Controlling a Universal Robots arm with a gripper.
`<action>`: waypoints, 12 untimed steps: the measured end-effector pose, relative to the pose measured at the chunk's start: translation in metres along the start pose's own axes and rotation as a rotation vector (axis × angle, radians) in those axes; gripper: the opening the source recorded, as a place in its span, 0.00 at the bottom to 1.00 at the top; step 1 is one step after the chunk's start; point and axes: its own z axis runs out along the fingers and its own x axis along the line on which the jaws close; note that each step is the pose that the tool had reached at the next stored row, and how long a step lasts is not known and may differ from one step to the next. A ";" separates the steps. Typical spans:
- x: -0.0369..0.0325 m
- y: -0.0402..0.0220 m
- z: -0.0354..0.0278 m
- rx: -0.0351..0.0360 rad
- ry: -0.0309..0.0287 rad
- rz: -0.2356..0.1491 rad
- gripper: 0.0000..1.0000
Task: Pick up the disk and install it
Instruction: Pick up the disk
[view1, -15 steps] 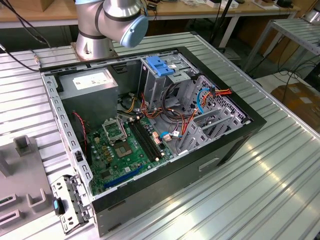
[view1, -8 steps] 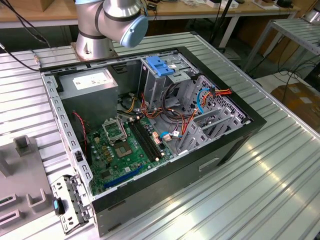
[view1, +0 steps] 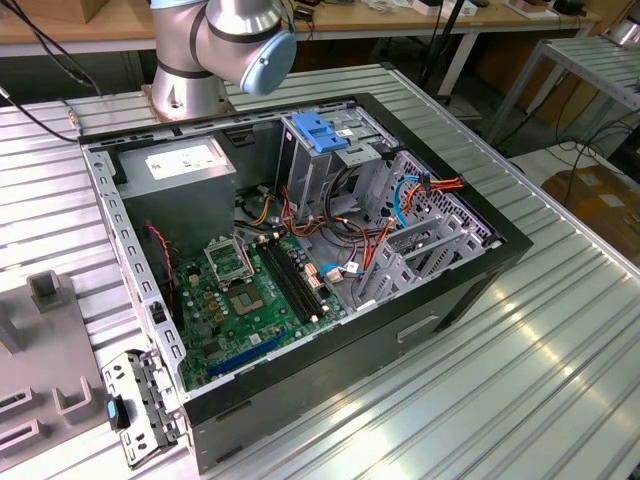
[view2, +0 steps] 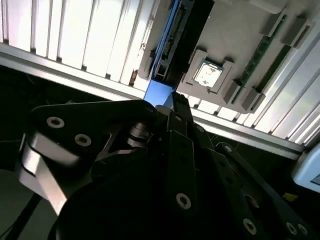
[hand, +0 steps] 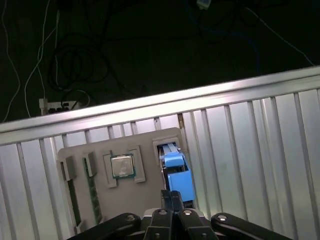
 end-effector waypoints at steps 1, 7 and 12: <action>0.0000 0.0002 0.0001 0.0008 -0.0003 -0.030 0.17; 0.0001 0.0010 0.0013 0.0032 -0.0011 -0.110 0.42; -0.0001 0.0021 0.0066 0.0062 -0.0006 -0.120 0.48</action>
